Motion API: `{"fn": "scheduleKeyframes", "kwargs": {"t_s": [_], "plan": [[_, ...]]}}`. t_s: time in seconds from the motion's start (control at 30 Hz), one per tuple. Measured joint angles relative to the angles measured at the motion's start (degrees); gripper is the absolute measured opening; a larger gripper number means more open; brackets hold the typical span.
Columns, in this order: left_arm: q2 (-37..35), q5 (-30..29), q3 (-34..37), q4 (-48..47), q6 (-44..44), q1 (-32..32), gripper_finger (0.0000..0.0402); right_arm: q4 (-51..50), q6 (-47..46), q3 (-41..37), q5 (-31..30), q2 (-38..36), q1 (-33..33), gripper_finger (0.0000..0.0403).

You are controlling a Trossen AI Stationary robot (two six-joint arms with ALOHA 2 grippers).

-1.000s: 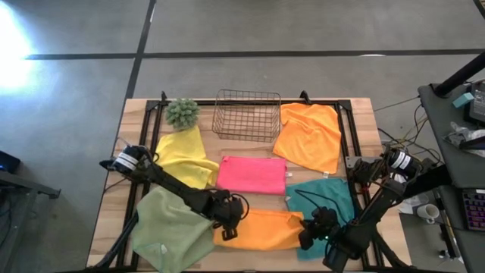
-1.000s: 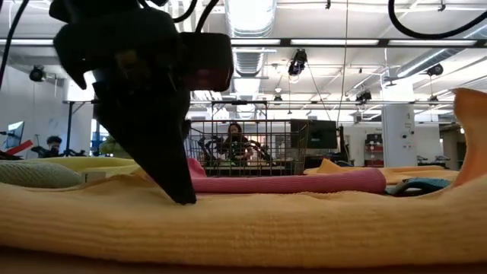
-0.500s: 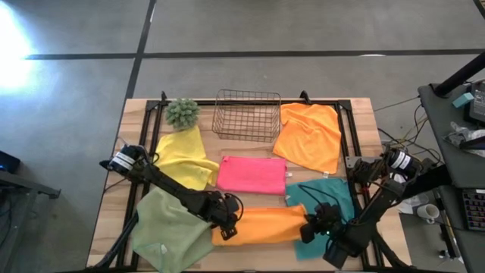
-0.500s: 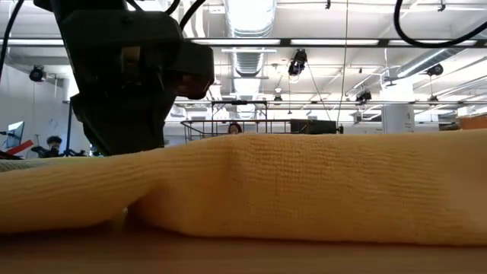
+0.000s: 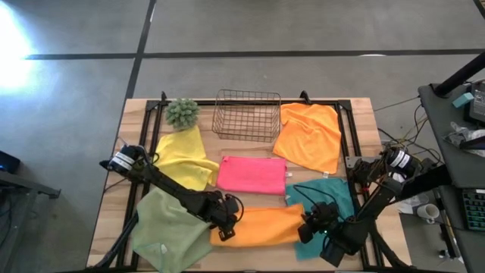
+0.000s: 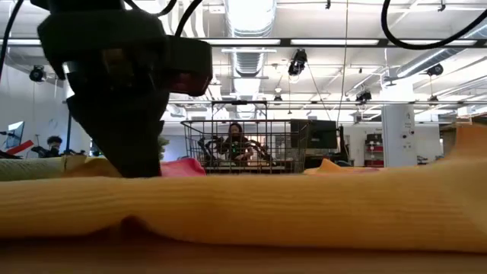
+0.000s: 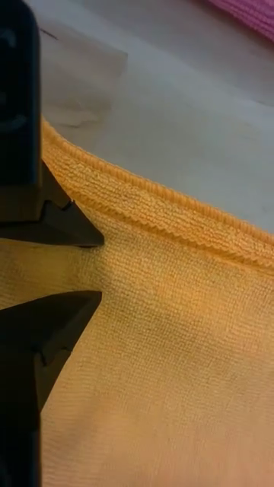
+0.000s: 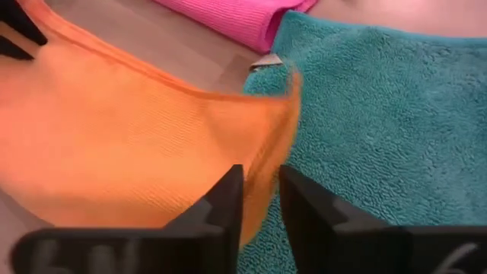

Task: Fold microfiber towels
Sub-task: Fold the bottom orange microfiber towel

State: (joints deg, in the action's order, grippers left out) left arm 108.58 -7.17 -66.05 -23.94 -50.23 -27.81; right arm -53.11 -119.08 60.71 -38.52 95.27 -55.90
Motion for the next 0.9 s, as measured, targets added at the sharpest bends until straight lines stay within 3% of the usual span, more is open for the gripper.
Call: {"fn": "scheduleKeyframes", "kwargs": {"t_s": [0.2,0.4,0.7,0.9], "plan": [[-4.7,4.1,0.4,-2.7,0.0,0.0,0.0095,-0.6,6.7,1.9,0.8,-5.2,-1.1,0.0132],[-9.8,5.2,0.2,-3.4,2.6,-1.0,0.0095,5.7,12.9,3.6,2.7,-8.2,-3.5,0.0142],[-10.1,5.2,0.2,-2.6,9.9,-6.2,0.0095,20.7,22.7,3.7,2.9,-3.1,-6.5,0.0127],[-7.5,5.7,0.2,1.1,13.6,-7.3,0.0095,22.5,27.0,4.9,2.5,1.6,-6.3,0.0121]]}}
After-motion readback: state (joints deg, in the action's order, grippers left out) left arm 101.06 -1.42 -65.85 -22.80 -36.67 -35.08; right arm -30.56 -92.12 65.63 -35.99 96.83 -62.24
